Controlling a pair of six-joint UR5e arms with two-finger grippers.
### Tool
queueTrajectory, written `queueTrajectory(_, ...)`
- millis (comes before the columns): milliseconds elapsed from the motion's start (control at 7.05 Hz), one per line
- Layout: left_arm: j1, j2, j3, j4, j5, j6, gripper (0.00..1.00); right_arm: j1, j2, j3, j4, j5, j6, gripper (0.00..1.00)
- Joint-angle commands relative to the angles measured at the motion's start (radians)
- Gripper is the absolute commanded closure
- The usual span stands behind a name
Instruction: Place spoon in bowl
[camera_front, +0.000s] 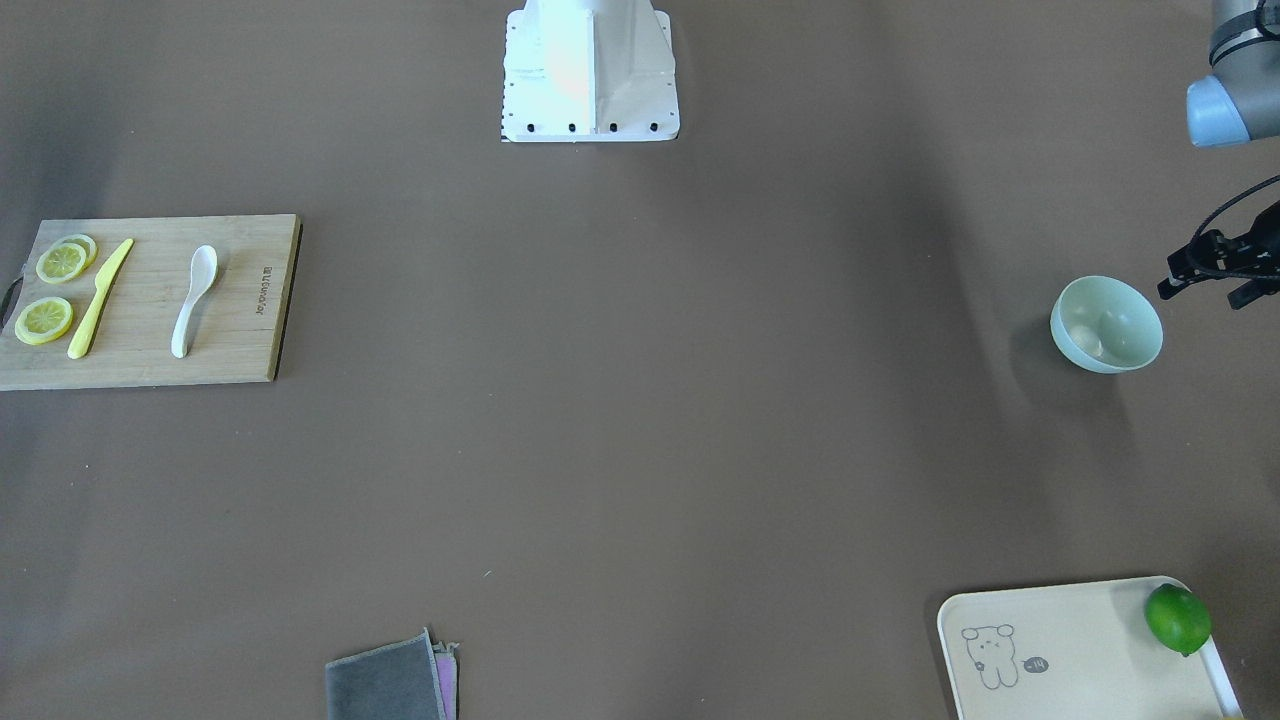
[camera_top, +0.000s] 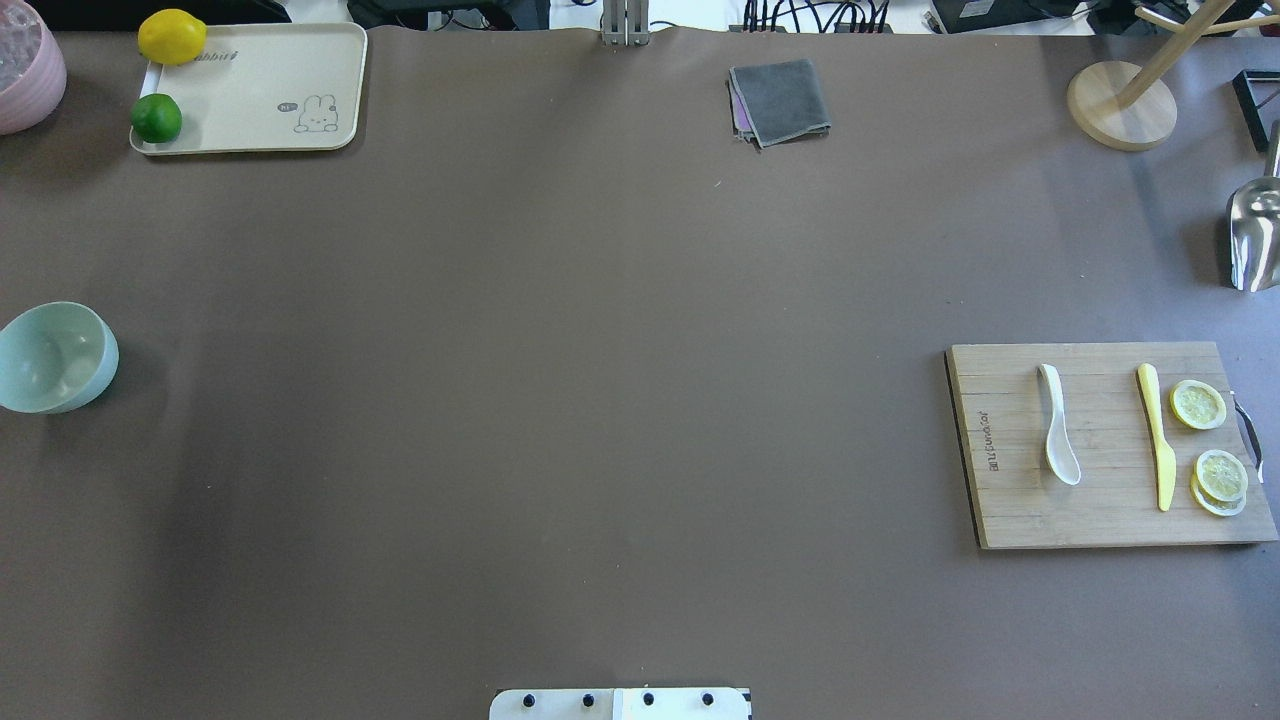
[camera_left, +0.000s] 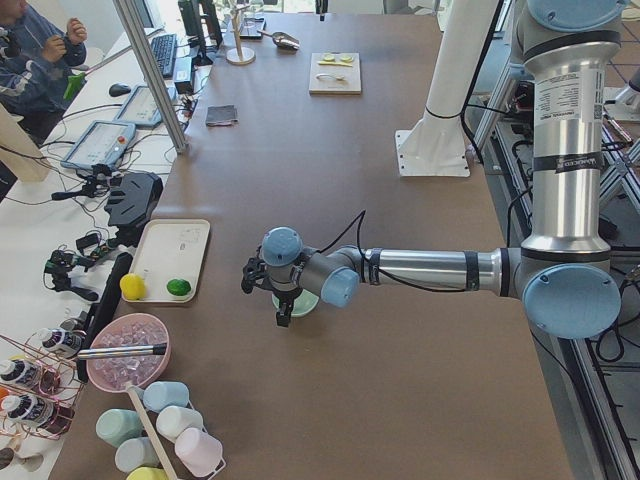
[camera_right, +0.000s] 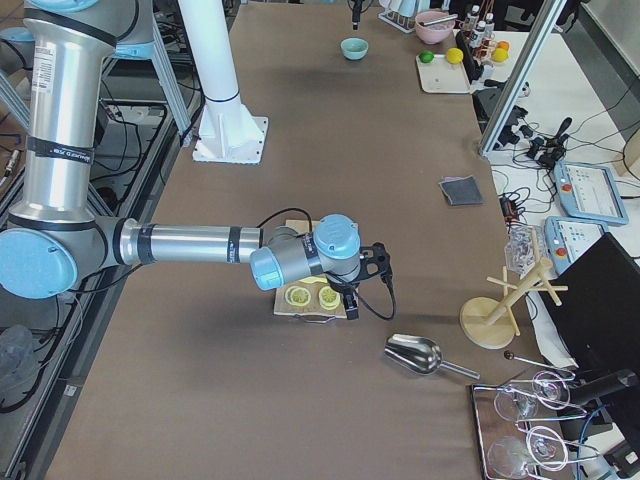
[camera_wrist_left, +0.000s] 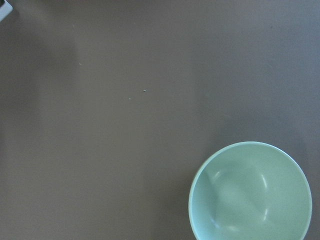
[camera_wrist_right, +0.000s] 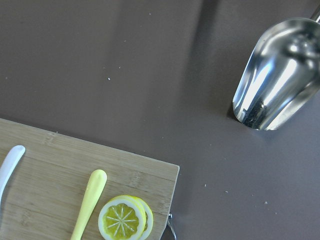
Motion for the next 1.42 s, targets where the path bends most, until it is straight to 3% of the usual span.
queueTrajectory(0,0.015,-0.014,0.092,-0.100,0.023,-0.015,0.03,-0.016,0.003,0.006,0.002,0.042,0.014,0.00)
queueTrajectory(426,0.039,-0.045,0.140,-0.123,0.023,-0.029,0.03,-0.033,0.003,0.025,0.000,0.044,0.037,0.00)
queueTrajectory(709,0.065,-0.063,0.160,-0.164,0.022,-0.077,0.10,-0.044,0.003,0.028,0.002,0.044,0.052,0.00)
queueTrajectory(851,0.073,-0.063,0.159,-0.178,0.020,-0.093,0.33,-0.047,0.003,0.028,0.000,0.042,0.054,0.00)
queueTrajectory(1277,0.090,-0.062,0.160,-0.206,0.020,-0.119,0.69,-0.049,0.003,0.028,0.000,0.041,0.054,0.00)
